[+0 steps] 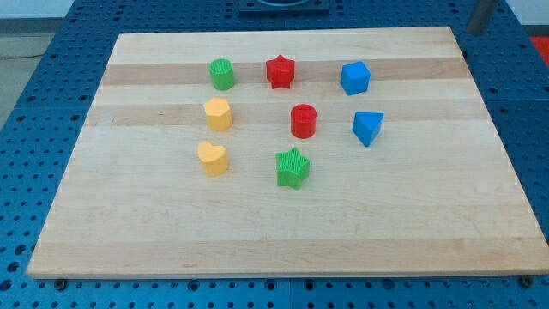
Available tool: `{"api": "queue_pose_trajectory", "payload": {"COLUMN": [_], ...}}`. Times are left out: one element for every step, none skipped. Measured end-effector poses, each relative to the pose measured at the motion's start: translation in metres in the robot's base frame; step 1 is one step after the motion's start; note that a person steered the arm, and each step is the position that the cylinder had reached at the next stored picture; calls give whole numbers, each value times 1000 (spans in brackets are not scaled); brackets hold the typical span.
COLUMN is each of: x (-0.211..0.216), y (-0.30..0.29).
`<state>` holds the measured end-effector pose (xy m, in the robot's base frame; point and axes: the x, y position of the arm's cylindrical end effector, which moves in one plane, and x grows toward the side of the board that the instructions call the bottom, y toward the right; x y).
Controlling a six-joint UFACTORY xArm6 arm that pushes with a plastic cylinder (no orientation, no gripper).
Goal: Push the blue triangle towards bottom right of the board
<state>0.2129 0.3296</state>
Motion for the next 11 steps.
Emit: {"api": "queue_pose_trajectory", "payload": {"x": [48, 106, 149, 172, 173, 180, 201, 221, 228, 237, 252], "y": [-23, -53, -101, -161, -199, -226, -236, -234, -213, -193, -179]}}
